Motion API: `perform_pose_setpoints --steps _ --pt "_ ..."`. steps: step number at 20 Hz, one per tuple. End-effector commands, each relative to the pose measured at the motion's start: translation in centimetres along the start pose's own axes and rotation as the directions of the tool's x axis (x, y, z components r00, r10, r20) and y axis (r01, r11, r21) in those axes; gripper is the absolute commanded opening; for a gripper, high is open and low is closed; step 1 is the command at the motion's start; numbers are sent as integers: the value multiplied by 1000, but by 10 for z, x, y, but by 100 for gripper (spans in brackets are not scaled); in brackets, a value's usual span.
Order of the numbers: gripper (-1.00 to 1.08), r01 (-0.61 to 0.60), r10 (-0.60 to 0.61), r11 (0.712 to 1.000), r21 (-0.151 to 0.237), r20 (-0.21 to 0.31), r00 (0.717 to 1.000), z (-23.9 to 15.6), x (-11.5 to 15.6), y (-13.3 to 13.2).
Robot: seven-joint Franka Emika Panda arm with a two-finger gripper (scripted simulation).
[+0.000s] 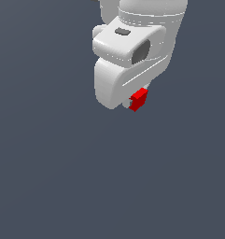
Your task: Pick up the red cube and move it to a goal position.
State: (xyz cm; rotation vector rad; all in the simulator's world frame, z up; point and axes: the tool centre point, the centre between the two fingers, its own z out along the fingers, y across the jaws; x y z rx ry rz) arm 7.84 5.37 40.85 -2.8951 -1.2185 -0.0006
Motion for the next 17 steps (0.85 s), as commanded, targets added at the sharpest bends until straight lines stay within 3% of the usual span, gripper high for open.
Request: perform_pose_setpoints --steps 1,17 --pt "-100 0 0 1000 0 0 1000 -11 5 -1" --pt "-100 -1 1 1000 0 0 1000 -35 15 -2"
